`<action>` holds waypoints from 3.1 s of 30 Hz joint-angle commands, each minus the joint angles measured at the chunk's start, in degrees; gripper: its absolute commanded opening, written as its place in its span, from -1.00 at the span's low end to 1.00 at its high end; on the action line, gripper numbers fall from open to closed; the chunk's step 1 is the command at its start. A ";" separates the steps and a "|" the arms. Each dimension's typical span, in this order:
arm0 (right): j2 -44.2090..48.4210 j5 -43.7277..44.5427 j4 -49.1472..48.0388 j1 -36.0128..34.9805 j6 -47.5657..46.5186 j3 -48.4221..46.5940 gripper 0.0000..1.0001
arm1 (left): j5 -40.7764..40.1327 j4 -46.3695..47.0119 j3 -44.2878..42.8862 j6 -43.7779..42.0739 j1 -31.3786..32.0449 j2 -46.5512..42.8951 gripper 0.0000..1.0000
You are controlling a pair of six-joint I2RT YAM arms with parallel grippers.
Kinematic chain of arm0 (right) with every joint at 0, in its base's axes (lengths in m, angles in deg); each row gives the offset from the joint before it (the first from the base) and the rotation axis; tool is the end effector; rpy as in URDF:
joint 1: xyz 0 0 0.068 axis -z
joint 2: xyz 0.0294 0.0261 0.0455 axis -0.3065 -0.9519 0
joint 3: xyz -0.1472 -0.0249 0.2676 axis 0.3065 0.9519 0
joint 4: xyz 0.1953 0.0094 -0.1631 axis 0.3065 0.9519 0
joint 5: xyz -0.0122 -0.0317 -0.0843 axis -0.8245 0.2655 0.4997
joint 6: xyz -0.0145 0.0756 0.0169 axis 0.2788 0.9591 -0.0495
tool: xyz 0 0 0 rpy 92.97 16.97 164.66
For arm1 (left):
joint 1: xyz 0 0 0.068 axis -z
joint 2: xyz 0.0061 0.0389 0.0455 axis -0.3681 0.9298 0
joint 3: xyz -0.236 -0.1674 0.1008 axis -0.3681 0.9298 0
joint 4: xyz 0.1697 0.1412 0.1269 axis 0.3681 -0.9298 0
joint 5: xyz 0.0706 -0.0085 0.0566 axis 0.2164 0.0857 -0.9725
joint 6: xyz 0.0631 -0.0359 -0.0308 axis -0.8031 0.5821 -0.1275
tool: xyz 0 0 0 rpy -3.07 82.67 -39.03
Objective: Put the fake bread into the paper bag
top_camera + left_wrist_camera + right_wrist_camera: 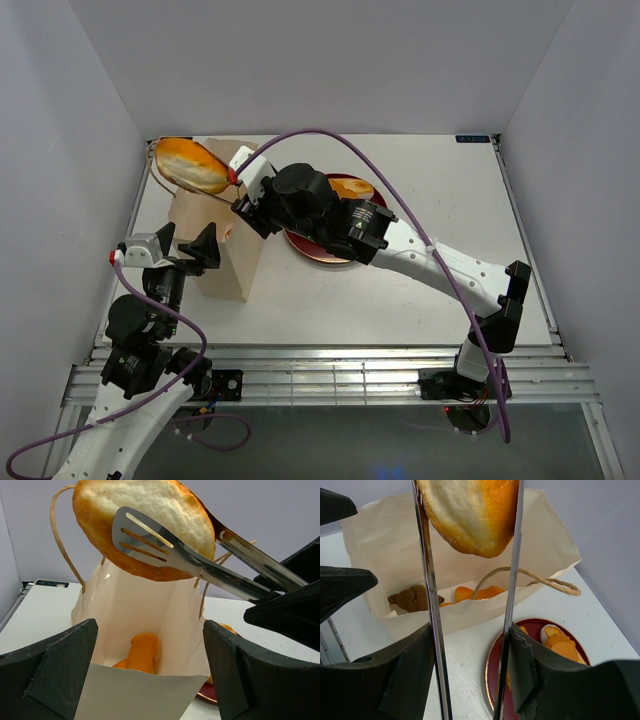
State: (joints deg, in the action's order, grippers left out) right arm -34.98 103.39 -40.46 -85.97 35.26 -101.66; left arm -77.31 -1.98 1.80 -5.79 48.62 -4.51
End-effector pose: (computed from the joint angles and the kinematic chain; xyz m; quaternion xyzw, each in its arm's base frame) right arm 0.1754 0.3847 0.4814 -0.4272 0.6511 0.1915 0.5974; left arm 0.0719 -0.0100 0.3622 -0.0274 0.6200 -0.1153 0.7756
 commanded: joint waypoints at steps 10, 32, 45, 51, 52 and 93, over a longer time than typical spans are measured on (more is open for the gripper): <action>1.51 1.97 -4.39 -0.17 -0.12 -3.25 0.12 | 0.83 0.42 0.40 -0.31 0.22 0.51 0.93; 3.27 3.20 -4.39 -0.09 -1.17 -0.52 0.34 | 0.91 0.42 0.31 -0.31 0.22 0.95 0.93; 3.18 3.37 -4.21 -0.17 -1.79 -0.96 0.40 | 0.91 0.33 0.40 -0.31 0.22 0.86 0.93; 3.36 2.85 -4.39 -0.17 -2.23 -1.58 0.40 | 0.83 0.33 0.40 -0.22 0.22 0.86 0.93; 3.44 2.93 -4.39 -0.09 -2.40 -1.93 0.40 | 0.83 0.33 0.31 -0.22 0.22 0.86 0.93; 6.17 2.40 -5.27 -0.09 -4.95 0.00 0.40 | 1.00 0.42 0.40 -0.22 0.22 1.12 0.93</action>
State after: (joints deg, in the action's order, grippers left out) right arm -31.94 105.64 -41.90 -85.97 31.33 -101.51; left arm -77.23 -1.98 1.80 -5.79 48.62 -4.14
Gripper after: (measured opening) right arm 0.699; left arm 0.967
